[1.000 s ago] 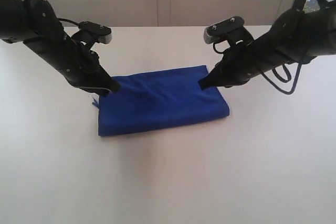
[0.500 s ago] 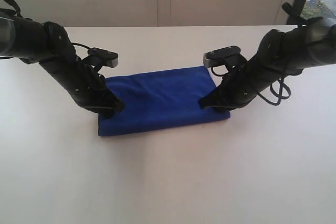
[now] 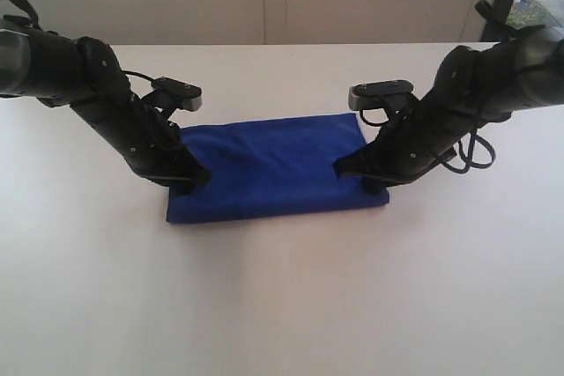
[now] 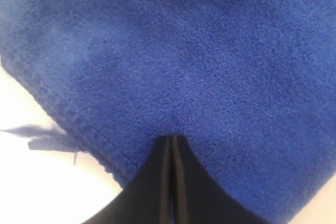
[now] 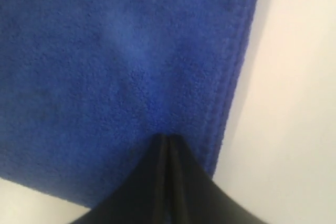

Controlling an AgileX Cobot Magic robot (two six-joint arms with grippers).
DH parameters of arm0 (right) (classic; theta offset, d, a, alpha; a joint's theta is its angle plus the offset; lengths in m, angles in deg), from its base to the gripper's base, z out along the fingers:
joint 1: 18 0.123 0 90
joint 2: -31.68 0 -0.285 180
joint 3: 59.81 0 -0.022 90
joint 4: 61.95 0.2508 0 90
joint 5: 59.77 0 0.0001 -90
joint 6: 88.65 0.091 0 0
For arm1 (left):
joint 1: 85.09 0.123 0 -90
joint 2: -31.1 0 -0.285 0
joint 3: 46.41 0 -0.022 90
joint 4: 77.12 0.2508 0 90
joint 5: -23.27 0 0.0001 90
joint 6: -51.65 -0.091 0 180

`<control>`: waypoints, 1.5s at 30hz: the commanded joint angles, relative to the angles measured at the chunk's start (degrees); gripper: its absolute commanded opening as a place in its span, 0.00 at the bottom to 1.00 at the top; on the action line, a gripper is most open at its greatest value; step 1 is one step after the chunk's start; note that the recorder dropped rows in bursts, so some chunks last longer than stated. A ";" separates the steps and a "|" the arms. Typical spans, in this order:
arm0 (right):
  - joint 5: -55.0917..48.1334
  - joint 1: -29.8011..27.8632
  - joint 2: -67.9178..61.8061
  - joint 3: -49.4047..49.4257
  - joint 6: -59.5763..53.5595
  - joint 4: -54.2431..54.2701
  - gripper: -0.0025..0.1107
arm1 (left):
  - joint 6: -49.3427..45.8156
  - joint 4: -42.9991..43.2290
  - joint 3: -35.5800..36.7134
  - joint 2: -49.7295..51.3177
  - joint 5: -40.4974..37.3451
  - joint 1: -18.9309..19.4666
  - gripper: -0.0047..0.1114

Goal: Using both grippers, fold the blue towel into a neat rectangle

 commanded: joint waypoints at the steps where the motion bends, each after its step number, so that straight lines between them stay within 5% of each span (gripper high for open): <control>1: -5.72 -0.35 -0.81 0.82 3.02 -1.64 0.02 | -0.55 1.91 0.73 2.64 2.87 0.29 0.04; 45: 2.73 -0.35 3.04 2.66 7.34 -2.06 0.02 | -4.18 2.12 0.73 -4.55 -2.19 0.29 0.04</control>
